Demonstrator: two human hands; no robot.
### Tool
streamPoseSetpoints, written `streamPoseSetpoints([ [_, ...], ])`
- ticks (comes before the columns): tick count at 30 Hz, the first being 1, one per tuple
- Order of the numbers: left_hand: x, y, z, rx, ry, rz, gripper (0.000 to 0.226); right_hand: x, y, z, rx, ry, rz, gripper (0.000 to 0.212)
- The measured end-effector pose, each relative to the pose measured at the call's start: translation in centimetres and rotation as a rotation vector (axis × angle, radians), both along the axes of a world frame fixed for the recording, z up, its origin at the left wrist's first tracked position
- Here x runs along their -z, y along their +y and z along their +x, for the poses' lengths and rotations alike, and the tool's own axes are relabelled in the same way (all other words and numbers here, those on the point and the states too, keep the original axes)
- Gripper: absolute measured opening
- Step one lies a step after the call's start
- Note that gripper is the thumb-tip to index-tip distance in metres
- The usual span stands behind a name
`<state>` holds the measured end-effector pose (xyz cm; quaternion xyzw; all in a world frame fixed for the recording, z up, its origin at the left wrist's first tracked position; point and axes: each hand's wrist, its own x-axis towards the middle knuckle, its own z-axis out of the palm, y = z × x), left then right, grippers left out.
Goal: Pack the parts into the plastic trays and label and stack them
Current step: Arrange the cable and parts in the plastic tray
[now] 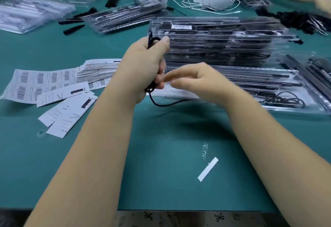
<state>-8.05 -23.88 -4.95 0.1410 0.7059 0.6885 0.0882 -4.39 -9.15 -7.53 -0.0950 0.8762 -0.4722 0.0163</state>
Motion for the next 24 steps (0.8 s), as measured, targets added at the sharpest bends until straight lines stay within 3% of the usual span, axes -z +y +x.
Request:
streamPoseSetpoints([
  [2,0.1,0.9,0.3,0.011,-0.095,0.25,0.023,-1.1,1.7,0.7,-0.087,-0.056,-0.031,0.021],
  [5,0.0,1.7,0.4,0.049,-0.256,0.622,0.027,-0.7,2.0,1.9,-0.094,-0.03,0.138,0.026],
  [7,0.0,1.8,0.3,0.069,-0.38,0.831,0.03,0.4,1.2,2.7,-0.086,0.027,0.079,0.029],
  [10,0.4,1.7,-0.1,0.063,-0.527,1.02,0.034,1.5,0.4,3.2,-0.094,0.042,-0.057,0.015],
  [13,0.6,1.4,-0.5,0.044,-0.548,0.977,0.033,1.4,1.3,3.0,-0.086,-0.018,-0.219,0.008],
  [16,0.8,1.7,-0.4,0.079,-0.521,0.77,0.033,1.5,2.3,2.7,-0.057,-0.057,-0.43,0.003],
  [20,1.2,2.9,0.4,0.14,-0.441,0.542,0.027,1.5,2.9,2.0,-0.011,-0.146,-0.722,0.017],
  [24,1.5,3.5,0.6,0.133,-0.293,0.419,0.02,1.5,3.4,1.7,0.02,-0.154,-0.79,0.021],
])
